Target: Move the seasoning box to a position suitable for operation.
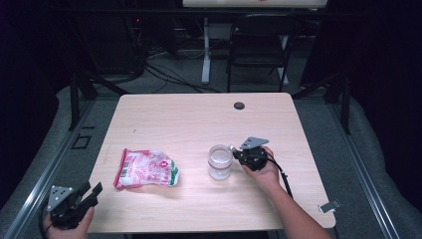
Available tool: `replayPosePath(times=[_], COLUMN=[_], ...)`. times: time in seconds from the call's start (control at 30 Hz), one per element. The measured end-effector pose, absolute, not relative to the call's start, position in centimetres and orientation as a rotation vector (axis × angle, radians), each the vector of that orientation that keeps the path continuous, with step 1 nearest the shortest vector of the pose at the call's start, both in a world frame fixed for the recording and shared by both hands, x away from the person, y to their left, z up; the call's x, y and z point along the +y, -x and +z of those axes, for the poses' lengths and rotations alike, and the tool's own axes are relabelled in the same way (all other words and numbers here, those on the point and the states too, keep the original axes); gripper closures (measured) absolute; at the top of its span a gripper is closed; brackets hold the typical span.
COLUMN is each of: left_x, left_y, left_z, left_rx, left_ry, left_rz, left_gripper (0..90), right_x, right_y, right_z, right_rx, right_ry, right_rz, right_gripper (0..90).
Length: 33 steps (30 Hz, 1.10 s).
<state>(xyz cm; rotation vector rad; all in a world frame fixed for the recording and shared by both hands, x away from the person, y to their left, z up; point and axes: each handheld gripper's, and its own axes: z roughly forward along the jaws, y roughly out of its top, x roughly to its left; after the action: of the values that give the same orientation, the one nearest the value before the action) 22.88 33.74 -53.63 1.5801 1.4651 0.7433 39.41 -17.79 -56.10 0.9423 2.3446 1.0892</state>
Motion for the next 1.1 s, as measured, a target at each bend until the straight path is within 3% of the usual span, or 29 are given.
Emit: replayPosePath(times=[0.5,1.1], left_x=[27.3,24.9], left_y=[-28.1,-27.3], left_z=[-52.7,-52.6], left_rx=[1.176,1.097], left_ry=[-1.710,-1.760], left_rz=[0.675,0.623], left_gripper=[54.7,54.6], right_x=[-19.5,-19.1], right_y=[-33.4,-30.3], right_z=[-55.8,-55.3], right_rx=[2.271,2.264], right_ry=[-1.109,-1.174], right_rz=[1.033,1.053], right_gripper=[85.7,82.4])
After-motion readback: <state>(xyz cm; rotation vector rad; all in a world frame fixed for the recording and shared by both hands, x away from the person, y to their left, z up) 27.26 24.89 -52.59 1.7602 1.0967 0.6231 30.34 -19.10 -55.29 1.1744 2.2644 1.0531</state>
